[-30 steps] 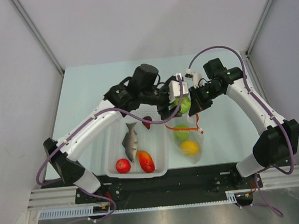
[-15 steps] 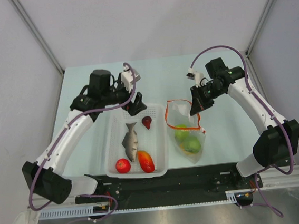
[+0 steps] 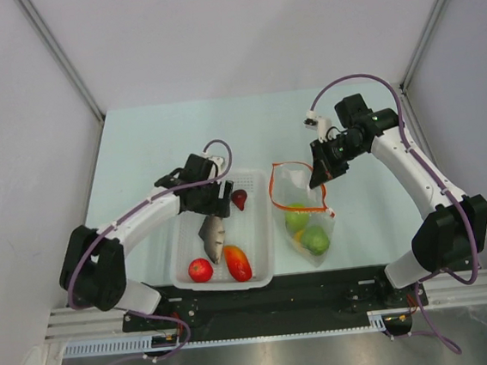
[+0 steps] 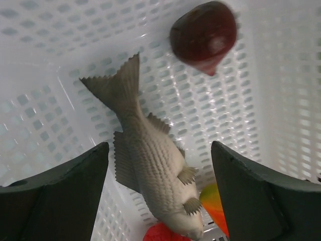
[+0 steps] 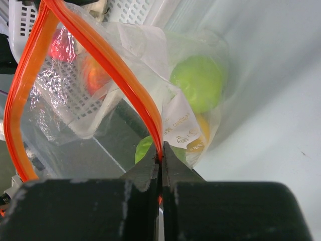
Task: Place the food in the zip-top bag and seal the zipper
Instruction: Pick up the fake fish from the bin, then place the fake fish in the zipper food storage bag, then pick up the fake fruit from the bin, then place the fake fruit in the zipper food storage bag, then pick up the fake fruit from the bin.
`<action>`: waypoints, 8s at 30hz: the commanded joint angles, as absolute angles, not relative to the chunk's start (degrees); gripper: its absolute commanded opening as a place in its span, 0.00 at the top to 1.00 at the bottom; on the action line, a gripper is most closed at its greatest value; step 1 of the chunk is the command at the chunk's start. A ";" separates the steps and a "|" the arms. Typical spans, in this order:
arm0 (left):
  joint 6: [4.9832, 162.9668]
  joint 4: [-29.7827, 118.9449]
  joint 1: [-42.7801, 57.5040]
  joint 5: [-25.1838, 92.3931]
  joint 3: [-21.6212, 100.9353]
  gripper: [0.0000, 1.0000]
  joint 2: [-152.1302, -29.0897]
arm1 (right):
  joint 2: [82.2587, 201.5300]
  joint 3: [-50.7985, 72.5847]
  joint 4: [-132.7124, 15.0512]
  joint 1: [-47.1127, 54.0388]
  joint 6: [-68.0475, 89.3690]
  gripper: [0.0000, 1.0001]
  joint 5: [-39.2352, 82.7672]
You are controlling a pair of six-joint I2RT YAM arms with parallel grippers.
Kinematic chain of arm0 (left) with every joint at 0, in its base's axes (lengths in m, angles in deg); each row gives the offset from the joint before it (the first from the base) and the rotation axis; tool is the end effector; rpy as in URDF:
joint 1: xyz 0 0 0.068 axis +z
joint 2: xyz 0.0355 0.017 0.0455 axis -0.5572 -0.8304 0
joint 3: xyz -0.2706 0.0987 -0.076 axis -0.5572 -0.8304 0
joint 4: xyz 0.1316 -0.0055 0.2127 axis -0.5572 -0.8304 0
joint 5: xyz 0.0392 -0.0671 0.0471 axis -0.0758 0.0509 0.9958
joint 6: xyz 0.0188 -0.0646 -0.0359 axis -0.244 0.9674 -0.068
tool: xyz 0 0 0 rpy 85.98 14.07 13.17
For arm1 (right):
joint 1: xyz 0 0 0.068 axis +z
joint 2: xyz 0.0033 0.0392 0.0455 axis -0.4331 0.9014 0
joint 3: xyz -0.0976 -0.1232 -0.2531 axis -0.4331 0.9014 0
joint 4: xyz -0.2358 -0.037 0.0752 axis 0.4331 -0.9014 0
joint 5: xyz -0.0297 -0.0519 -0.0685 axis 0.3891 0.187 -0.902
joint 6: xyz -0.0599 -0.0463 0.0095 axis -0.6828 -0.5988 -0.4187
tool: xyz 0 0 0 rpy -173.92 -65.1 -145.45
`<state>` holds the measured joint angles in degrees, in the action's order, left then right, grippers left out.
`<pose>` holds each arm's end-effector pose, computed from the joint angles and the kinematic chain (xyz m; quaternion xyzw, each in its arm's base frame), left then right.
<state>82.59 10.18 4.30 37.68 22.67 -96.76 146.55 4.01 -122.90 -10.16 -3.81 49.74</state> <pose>0.2454 -0.1447 0.2323 0.1716 0.9468 -0.1248 0.2418 0.2617 0.1116 0.3322 -0.2450 0.9036 0.3120 0.1616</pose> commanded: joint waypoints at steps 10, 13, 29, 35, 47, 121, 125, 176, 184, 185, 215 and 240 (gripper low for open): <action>89.89 12.94 3.63 49.34 27.78 0.28 -108.63 | 145.10 2.86 -123.01 -10.63 -4.94 1.00 50.51; 90.41 13.21 3.54 48.72 28.66 0.29 -110.30 | 145.54 2.68 -123.27 -10.72 -5.21 1.00 51.04; 88.74 11.98 3.10 43.27 34.62 0.95 -99.09 | 145.89 3.21 -123.19 -10.72 -5.38 1.00 52.71; 87.60 12.24 -2.69 47.83 47.95 1.00 -91.23 | 145.72 2.59 -122.92 -10.90 -5.21 1.00 56.40; 80.05 23.92 -24.84 73.93 65.94 1.00 -95.18 | 145.37 2.68 -122.22 -10.90 -3.89 1.00 58.33; 10.67 -9.80 -3.13 1.44 19.26 0.00 -82.96 | 144.92 2.24 -122.57 -10.64 -6.35 1.00 61.59; -4.66 -16.05 -7.17 2.66 20.83 0.01 -87.62 | 144.92 2.06 -122.48 -9.93 -6.17 1.00 60.88; -0.56 4.58 -19.57 11.18 56.53 0.23 -97.56 | 145.63 -0.22 -124.50 -7.82 -7.32 1.00 60.88; 3.66 0.21 -15.19 10.58 52.93 0.00 -90.80 | 144.75 0.83 -124.07 -7.91 -7.40 1.00 59.74; 4.53 -1.54 -13.01 10.23 52.13 0.00 -88.35 | 144.66 1.01 -124.07 -7.82 -7.40 1.00 59.91; -3.98 -22.84 -5.60 21.83 16.71 0.08 -92.02 | 144.92 1.45 -123.45 -7.56 -7.32 1.00 59.04; 12.69 -18.80 -4.46 6.11 57.80 0.61 -93.76 | 146.15 0.75 -122.66 -7.56 -6.61 1.00 59.39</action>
